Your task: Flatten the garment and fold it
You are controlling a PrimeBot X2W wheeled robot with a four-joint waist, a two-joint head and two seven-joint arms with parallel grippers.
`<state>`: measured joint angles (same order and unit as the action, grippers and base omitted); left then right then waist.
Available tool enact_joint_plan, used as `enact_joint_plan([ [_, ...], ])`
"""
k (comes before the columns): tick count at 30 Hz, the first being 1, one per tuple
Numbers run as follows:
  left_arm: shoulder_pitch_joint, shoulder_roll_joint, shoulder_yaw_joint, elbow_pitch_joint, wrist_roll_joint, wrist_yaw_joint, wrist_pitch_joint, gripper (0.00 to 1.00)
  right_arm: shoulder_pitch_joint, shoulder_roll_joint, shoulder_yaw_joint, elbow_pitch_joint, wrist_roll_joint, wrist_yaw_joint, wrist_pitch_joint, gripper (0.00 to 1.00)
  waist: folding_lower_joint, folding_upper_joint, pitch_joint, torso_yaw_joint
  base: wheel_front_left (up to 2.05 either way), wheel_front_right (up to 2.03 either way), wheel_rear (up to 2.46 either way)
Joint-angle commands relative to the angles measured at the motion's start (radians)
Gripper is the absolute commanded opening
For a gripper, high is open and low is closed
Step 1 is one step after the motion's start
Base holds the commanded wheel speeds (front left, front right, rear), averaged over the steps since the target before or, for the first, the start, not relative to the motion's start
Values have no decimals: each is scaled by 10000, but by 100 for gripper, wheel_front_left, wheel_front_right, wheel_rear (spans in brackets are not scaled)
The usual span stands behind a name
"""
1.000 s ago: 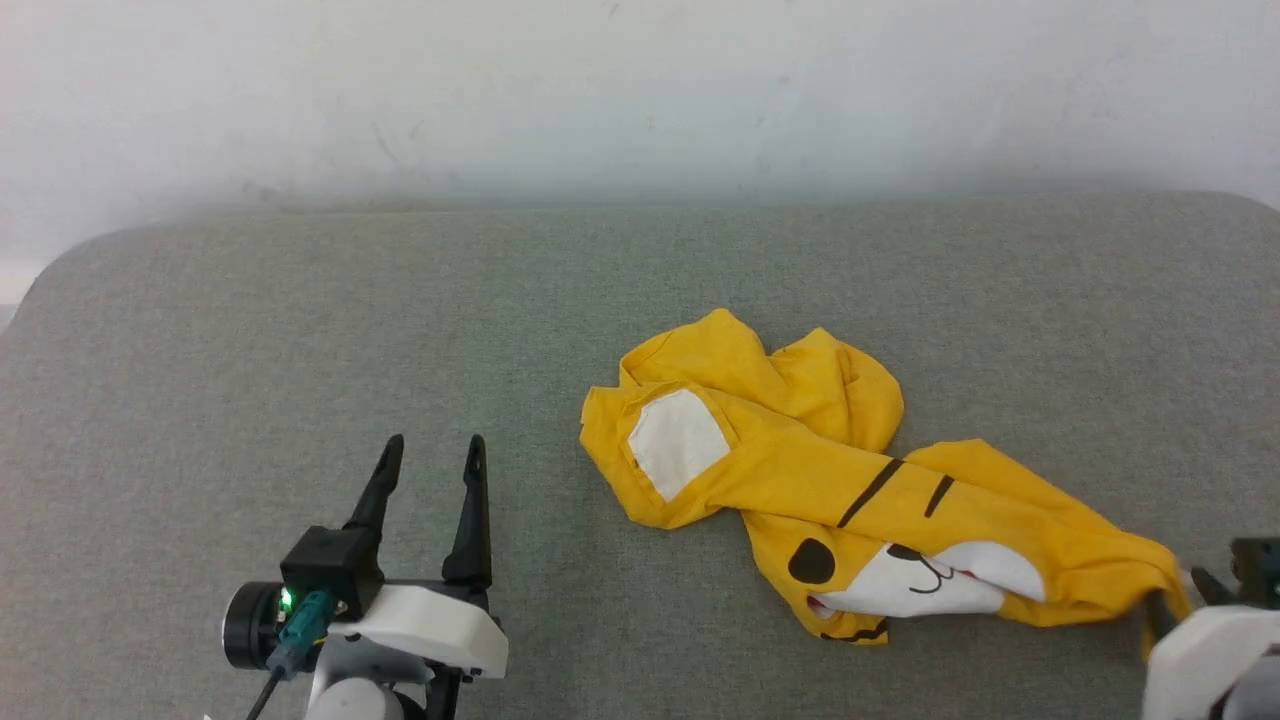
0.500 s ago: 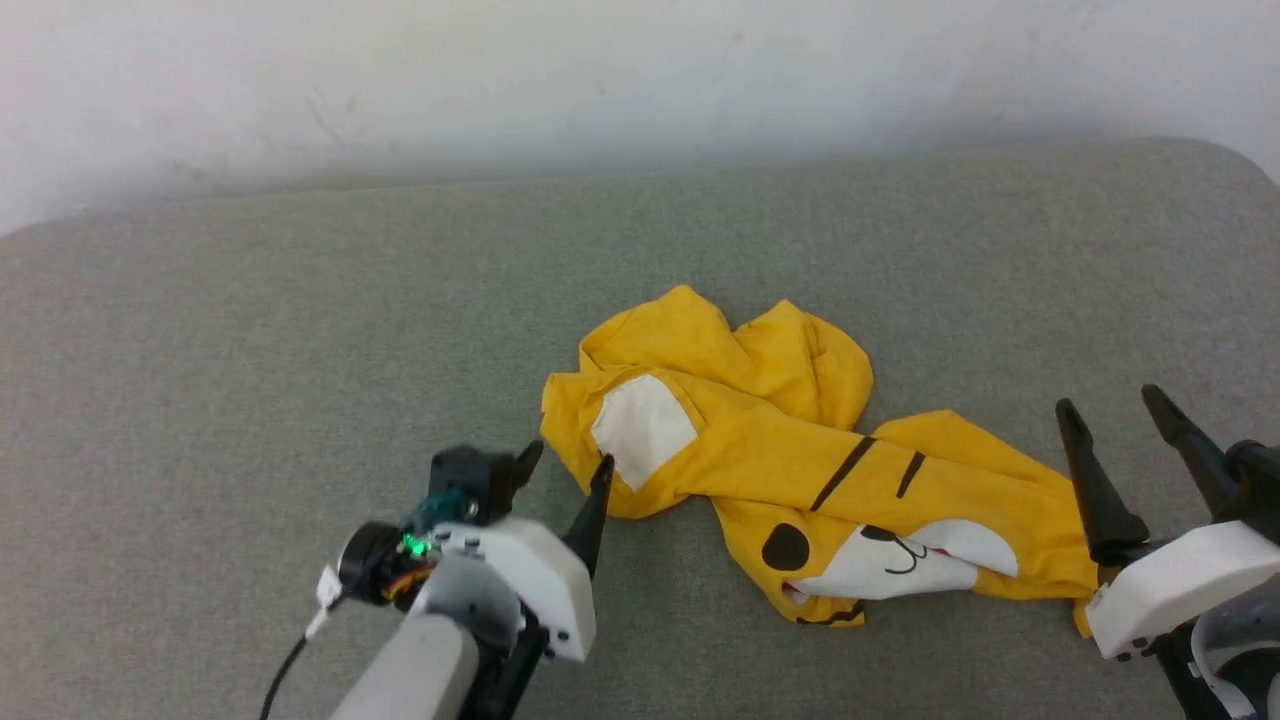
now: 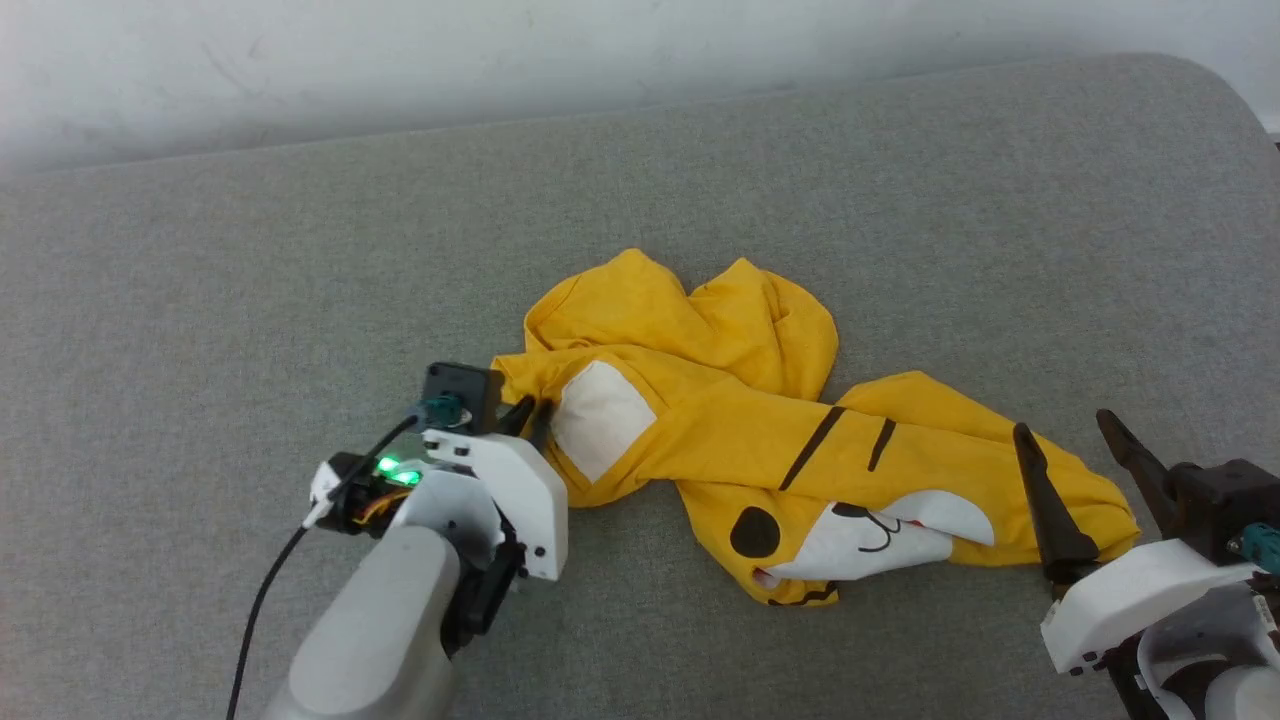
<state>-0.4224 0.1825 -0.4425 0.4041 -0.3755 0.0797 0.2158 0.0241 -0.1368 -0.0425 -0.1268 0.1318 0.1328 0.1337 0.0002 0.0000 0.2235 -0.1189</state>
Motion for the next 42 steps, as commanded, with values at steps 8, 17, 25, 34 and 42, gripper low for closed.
enact_joint_plan([
  [8, 45, 533, 1119, -1463, -142, 380, -2294, 0, -39, 11, -144, 367, -107, -21, 11, 100, -2, 0, -556, 637, 0, 0, 0],
  [17, 1257, 1454, 2454, -3831, -344, 1080, -3192, 0, 211, 8, -77, 576, -76, -21, 289, 100, -2, 0, -1024, 1546, 0, 0, 0],
  [25, 1999, 1260, 1458, -4256, -873, 550, -1699, 100, 211, -50, -28, 561, -95, -21, 383, 100, -2, 0, -1037, 1790, 0, 0, 0],
  [34, 641, 987, 272, -3783, -1363, 227, 1518, 100, 137, -160, 116, 382, -70, -21, 460, 100, -2, 0, -535, 1442, 0, 0, 0],
  [42, -547, 525, -628, -2344, -1357, 357, 3789, 100, -39, -88, 189, 352, -51, -21, 365, 100, -2, 0, 213, 988, 0, 0, 0],
])
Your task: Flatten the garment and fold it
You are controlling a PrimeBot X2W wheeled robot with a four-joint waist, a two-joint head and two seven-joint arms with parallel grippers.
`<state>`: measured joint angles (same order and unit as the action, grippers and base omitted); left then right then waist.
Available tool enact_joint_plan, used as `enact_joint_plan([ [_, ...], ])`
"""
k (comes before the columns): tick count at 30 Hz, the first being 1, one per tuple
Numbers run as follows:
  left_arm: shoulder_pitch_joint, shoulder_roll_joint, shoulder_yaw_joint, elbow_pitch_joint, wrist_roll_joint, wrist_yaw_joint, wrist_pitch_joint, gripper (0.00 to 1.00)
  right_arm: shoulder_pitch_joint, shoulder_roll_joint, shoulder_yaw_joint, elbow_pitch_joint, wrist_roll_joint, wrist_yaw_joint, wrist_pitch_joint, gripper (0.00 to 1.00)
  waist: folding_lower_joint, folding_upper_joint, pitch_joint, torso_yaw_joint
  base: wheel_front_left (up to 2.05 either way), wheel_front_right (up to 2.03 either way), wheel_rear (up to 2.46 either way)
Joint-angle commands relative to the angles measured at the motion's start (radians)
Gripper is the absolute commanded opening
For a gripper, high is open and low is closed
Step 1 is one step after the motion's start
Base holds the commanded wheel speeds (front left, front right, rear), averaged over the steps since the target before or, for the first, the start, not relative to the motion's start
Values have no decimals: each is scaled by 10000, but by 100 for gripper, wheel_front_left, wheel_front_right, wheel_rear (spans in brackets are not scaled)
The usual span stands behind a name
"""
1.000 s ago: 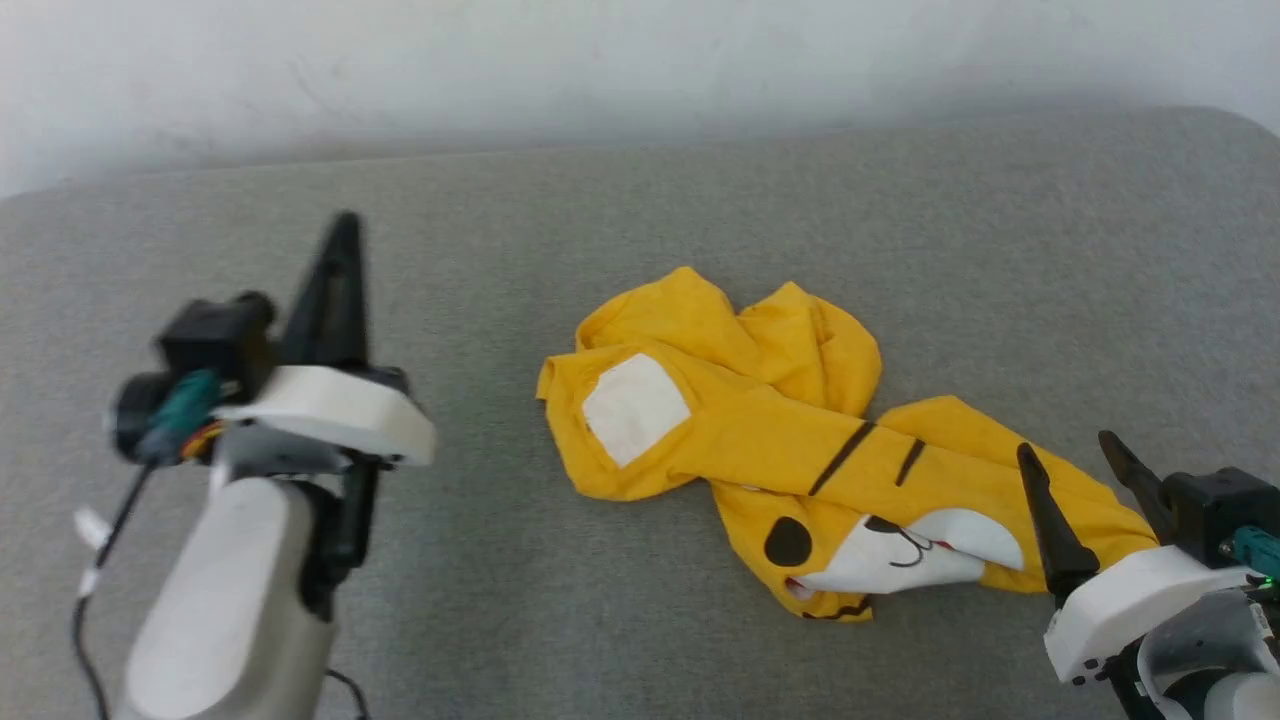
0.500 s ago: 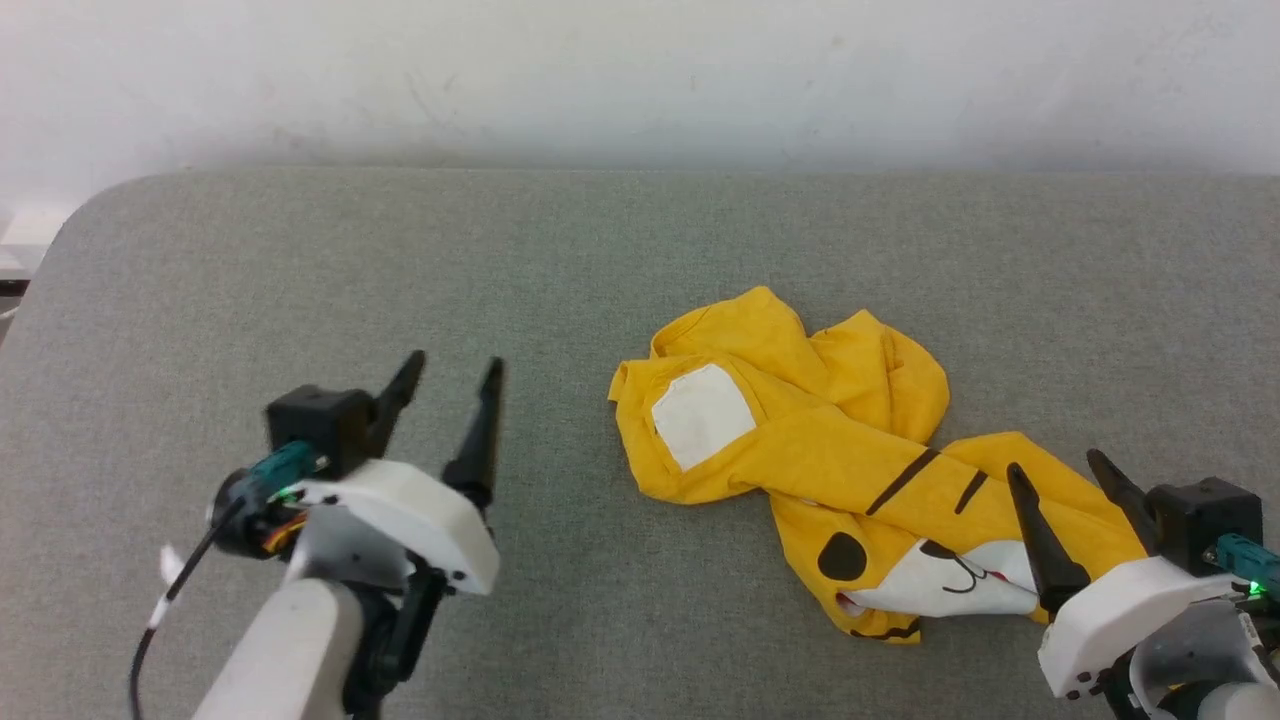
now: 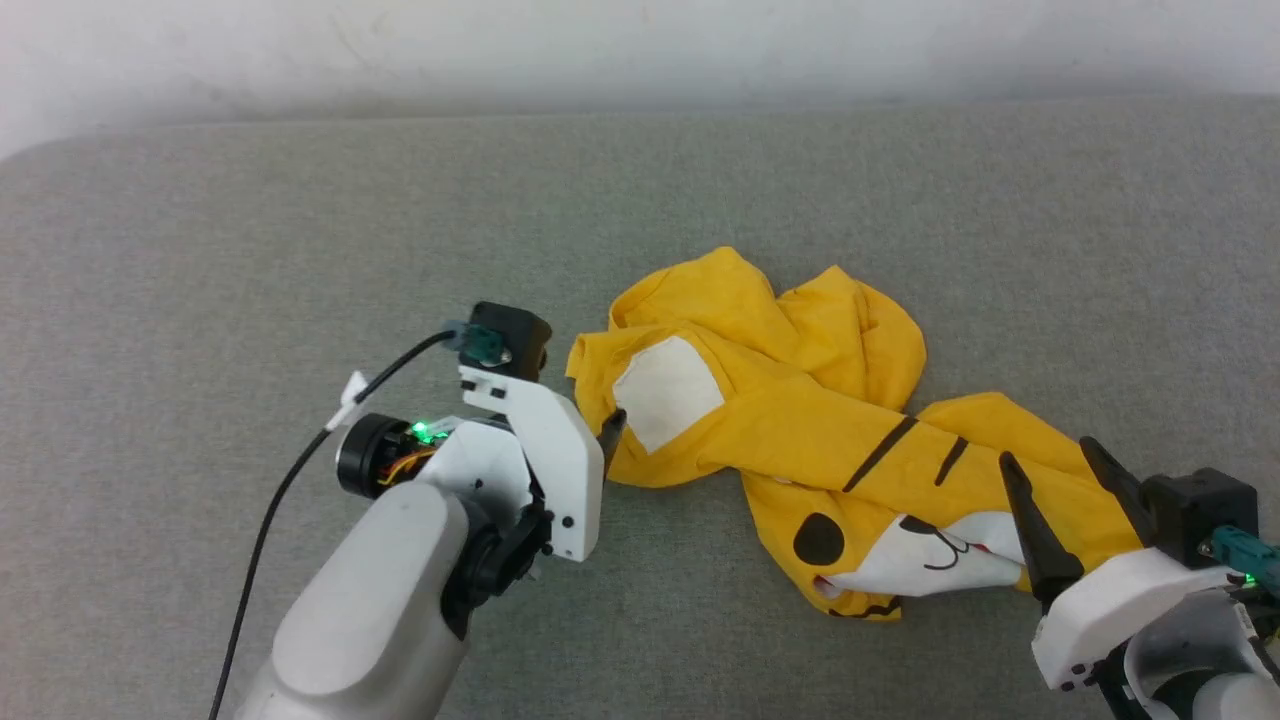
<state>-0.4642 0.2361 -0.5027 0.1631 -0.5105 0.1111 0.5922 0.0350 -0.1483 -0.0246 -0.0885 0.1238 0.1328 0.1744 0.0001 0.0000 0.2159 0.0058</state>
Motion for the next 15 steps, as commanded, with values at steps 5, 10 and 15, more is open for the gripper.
enact_joint_plan([
  [5, -595, -126, -328, 958, 193, 53, 394, 100, -295, 60, 2, 27, 38, -21, -151, 100, -1, 0, 690, -487, 0, 0, 0],
  [10, -755, -334, -559, 1579, -47, -381, 527, 48, -399, 116, -31, 135, 33, -21, -280, 100, -1, 0, 921, -575, 0, 0, 0],
  [15, -676, -338, -647, 1753, -174, -675, 310, 0, -438, 183, -91, 288, -4, -21, -364, 100, -1, 0, 896, -496, 0, 0, 0],
])
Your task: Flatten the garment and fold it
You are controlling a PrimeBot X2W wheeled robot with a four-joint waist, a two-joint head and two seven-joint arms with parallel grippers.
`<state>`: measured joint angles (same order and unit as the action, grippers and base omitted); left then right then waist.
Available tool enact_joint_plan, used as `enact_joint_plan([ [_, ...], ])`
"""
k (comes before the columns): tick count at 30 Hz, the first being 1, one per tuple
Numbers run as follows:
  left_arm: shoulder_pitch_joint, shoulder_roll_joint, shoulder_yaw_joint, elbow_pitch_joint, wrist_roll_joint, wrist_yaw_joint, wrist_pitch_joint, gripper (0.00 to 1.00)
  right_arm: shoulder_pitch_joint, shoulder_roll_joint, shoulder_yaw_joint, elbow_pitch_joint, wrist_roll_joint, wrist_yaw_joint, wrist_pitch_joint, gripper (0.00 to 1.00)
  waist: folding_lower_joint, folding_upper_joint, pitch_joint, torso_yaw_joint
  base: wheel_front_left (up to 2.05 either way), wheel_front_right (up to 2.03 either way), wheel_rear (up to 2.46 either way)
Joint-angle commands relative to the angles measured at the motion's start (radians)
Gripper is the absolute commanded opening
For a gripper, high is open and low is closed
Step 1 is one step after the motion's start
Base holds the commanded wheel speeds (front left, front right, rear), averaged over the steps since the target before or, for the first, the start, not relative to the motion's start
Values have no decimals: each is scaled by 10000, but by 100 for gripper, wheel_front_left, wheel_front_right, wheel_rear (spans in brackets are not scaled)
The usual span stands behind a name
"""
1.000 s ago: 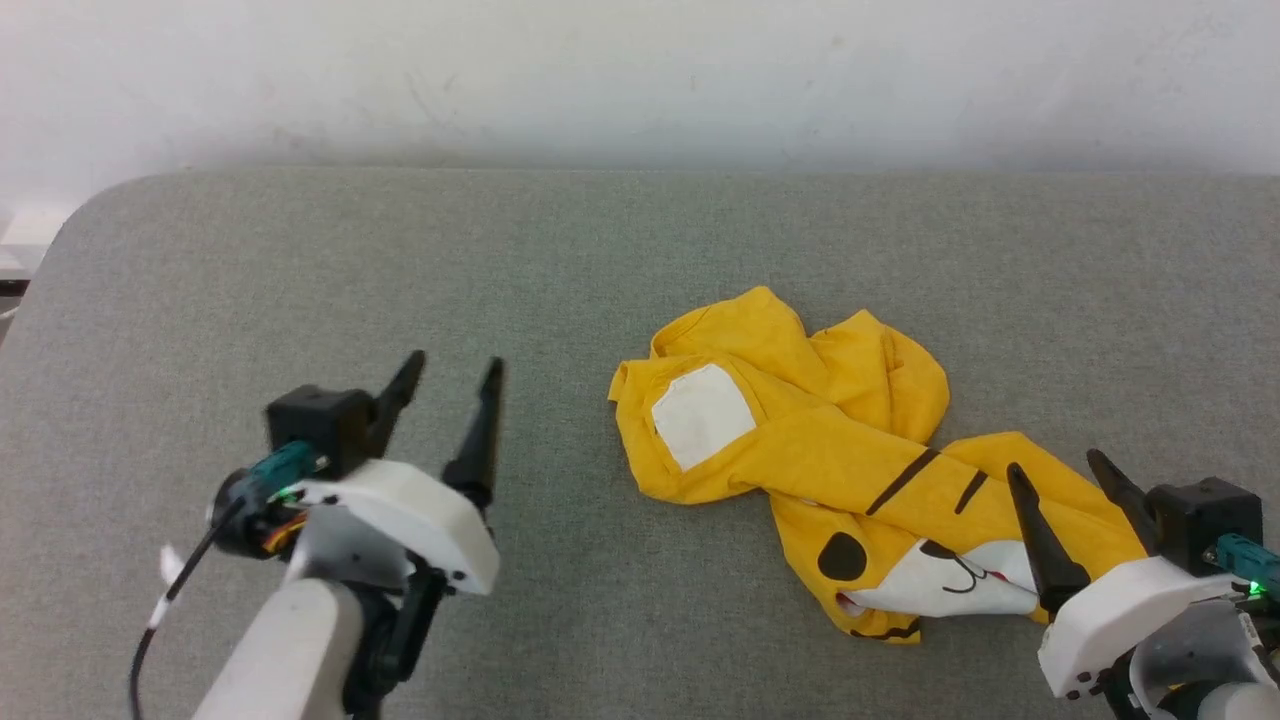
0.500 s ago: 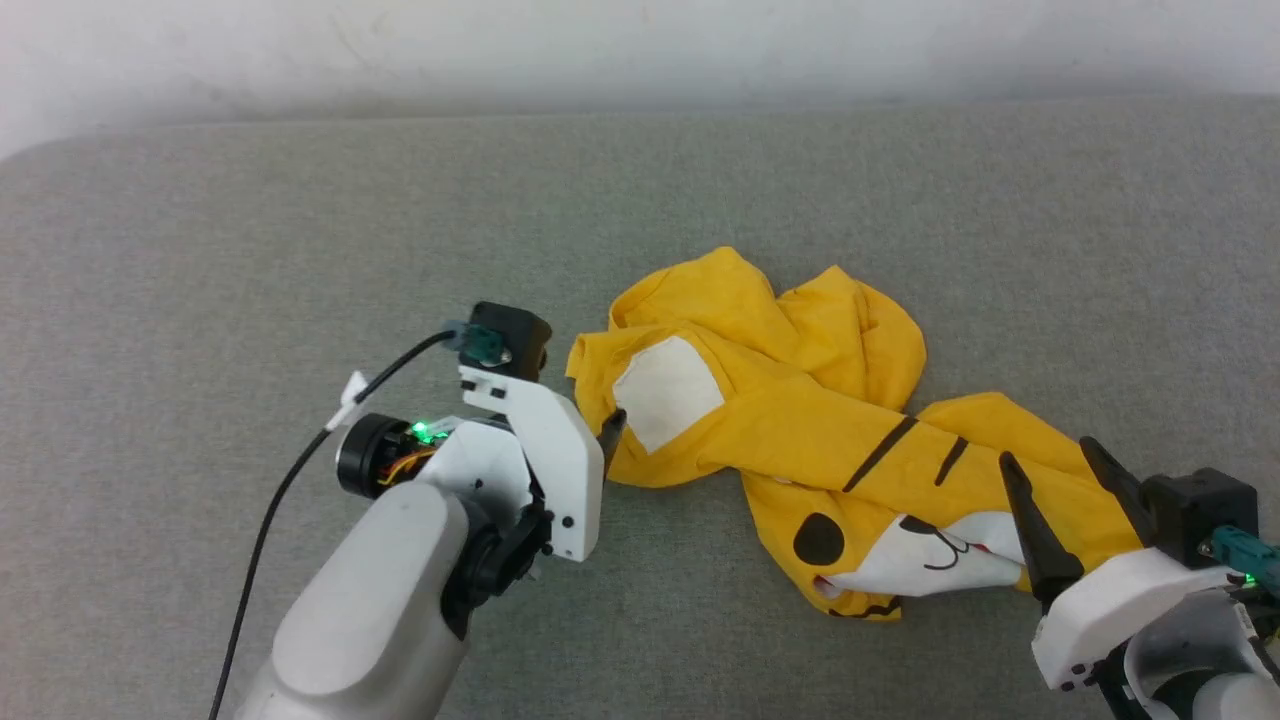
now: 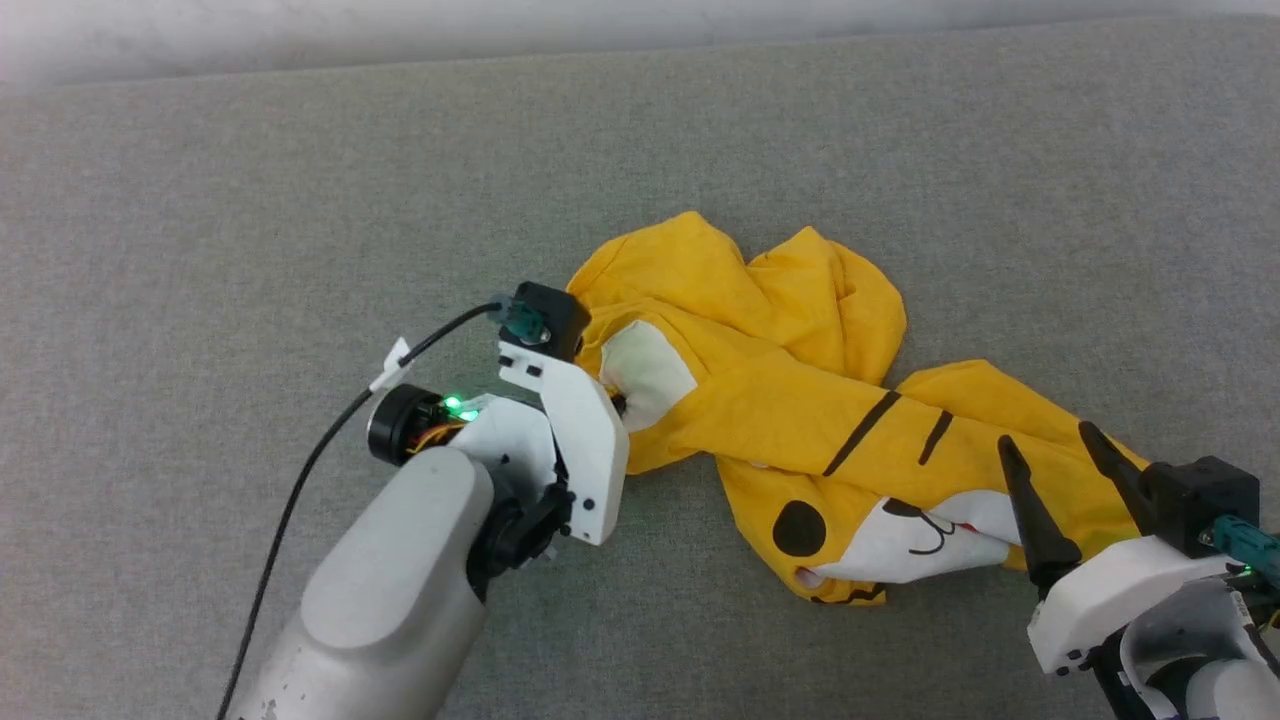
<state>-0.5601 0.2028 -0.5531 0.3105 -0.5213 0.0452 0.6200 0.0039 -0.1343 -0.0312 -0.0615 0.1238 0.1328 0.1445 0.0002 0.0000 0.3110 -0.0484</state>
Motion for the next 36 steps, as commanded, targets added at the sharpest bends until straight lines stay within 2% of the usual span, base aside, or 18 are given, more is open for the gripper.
enact_joint_plan([
  [1, 292, 26, -75, 216, -25, 30, -205, 0, -126, 47, -47, 52, -7, -21, -64, 100, -2, 0, -122, 100, 0, 0, 0],
  [8, 418, 546, 991, -750, 292, 705, -2402, 0, -19, -7, -185, 118, -38, -21, -8, 100, -2, 0, -754, 534, 0, 0, 0],
  [12, 762, 1160, 1956, -1896, 414, 1215, -3650, 0, 97, -15, -206, 113, -28, -21, 74, 100, -2, 0, -1163, 891, 0, 0, 0],
  [18, 1820, 1935, 3318, -3417, 413, 1954, -4783, 0, 266, 45, -80, 133, 9, -21, 218, 100, -2, 0, -1440, 1346, 0, 0, 0],
  [21, 2616, 2131, 3328, -3664, 330, 1828, -4930, 0, 291, 46, 43, 177, 25, -21, 290, 100, -2, 0, -1418, 1487, 0, 0, 0],
  [24, 3415, 2134, 2907, -3626, 344, 1687, -4785, 0, 275, 14, 114, 208, 33, -21, 324, 100, -2, 0, -1350, 1609, 0, 0, 0],
  [27, 3980, 2009, 2087, -3517, 432, 1367, -4420, 0, 242, -40, 97, 187, 34, -21, 359, 100, -2, 0, -1295, 1751, 0, 0, 0],
  [31, 4427, 1684, 741, -3250, 460, 861, -3400, 0, 210, -152, 43, 165, 24, -21, 449, 100, -2, 0, -1306, 1937, 0, 0, 0],
  [32, 4450, 1595, 497, -3179, 481, 765, -3256, 33, 193, -171, 52, 158, 19, -21, 485, 100, -2, 0, -1316, 1974, 0, 0, 0],
  [33, 4449, 1493, 374, -3103, 493, 748, -3230, 100, 167, -199, 87, 151, 15, -21, 510, 100, -2, 0, -1329, 2009, 0, 0, 0],
  [36, 4301, 1253, 184, -3009, 632, 717, -3504, 100, 50, -338, 331, 107, 39, -21, 556, 100, -2, 0, -1440, 2135, 0, 0, 0],
])
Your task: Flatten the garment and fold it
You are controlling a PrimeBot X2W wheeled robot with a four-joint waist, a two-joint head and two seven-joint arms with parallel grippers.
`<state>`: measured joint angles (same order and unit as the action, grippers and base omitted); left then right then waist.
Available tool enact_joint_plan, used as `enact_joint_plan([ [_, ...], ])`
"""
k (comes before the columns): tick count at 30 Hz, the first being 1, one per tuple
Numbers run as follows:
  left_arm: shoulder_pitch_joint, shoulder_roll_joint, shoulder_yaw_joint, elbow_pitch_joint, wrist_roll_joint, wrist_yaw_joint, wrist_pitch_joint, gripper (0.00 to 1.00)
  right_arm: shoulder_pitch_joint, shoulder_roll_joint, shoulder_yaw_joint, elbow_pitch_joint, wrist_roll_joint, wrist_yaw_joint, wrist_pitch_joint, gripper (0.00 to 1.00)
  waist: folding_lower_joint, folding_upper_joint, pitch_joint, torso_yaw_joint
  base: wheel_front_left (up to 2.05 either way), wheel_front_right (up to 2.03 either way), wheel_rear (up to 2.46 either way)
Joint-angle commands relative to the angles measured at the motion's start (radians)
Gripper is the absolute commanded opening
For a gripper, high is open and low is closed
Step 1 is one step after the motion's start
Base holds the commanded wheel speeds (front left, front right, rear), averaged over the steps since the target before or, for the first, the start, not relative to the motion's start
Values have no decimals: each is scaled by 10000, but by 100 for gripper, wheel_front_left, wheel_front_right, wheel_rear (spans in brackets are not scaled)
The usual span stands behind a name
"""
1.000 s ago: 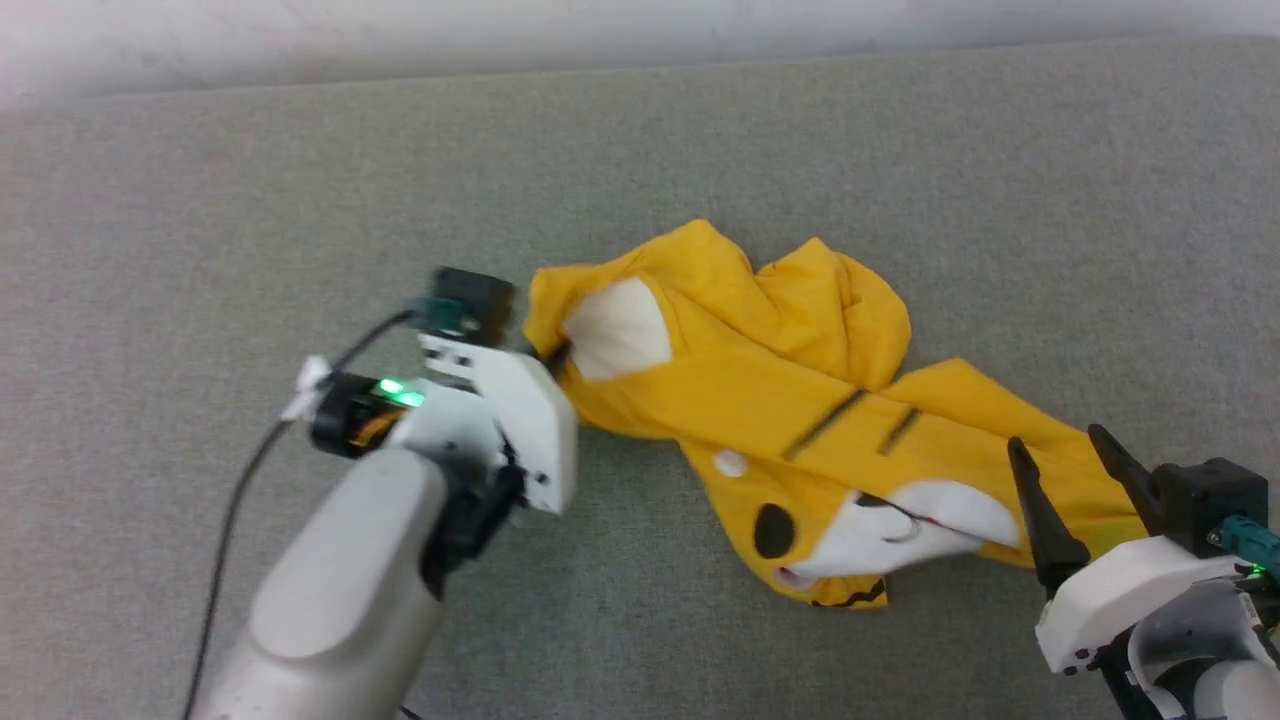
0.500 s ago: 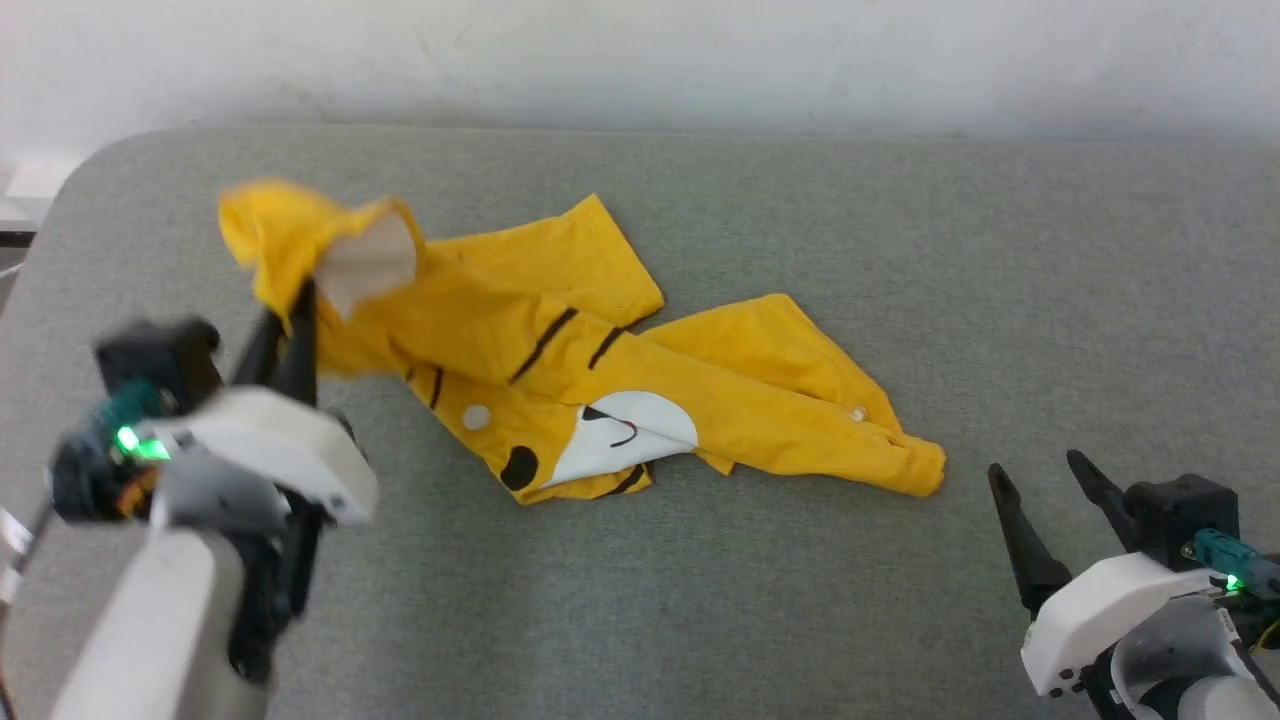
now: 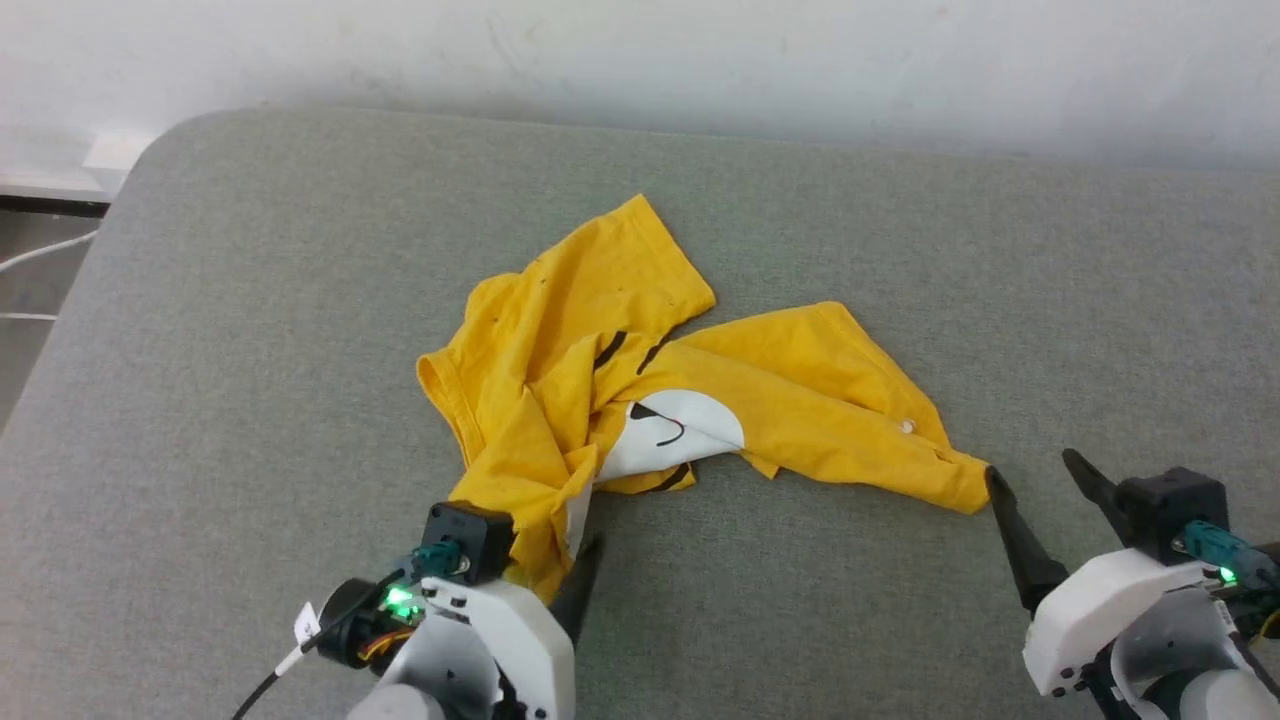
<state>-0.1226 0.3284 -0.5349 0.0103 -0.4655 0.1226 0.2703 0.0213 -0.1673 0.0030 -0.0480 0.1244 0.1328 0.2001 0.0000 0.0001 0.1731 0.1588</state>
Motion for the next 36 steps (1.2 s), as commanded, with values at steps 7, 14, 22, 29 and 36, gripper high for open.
enact_joint_plan([
  [7, -607, -450, 591, -904, 441, 110, -2423, 100, -686, -704, 1295, 93, 583, -21, 936, 100, 0, -1, -466, 565, 0, 0, 0],
  [14, -431, -451, 1036, -979, 771, 557, -3684, 100, -1900, -1819, 3240, 1392, 913, -21, 1769, 100, 0, -1, -509, 1083, 0, 0, 0],
  [22, -279, -641, 1129, -166, 595, 693, -4049, 100, -2962, -2161, 4209, 3634, 705, -21, 1529, 48, 0, -1, -219, 1334, 0, 0, 0],
  [29, -267, -562, 1197, 303, 505, 686, -4146, 100, -3112, -2824, 4087, 4136, 794, -21, 685, 0, 0, -1, -405, 936, 0, 0, 0],
  [36, -167, -429, 1163, 377, 395, 618, -4017, 100, -2554, -4483, 2820, 3552, 819, -21, 586, 0, 0, -1, -885, 148, 0, 0, 0],
])
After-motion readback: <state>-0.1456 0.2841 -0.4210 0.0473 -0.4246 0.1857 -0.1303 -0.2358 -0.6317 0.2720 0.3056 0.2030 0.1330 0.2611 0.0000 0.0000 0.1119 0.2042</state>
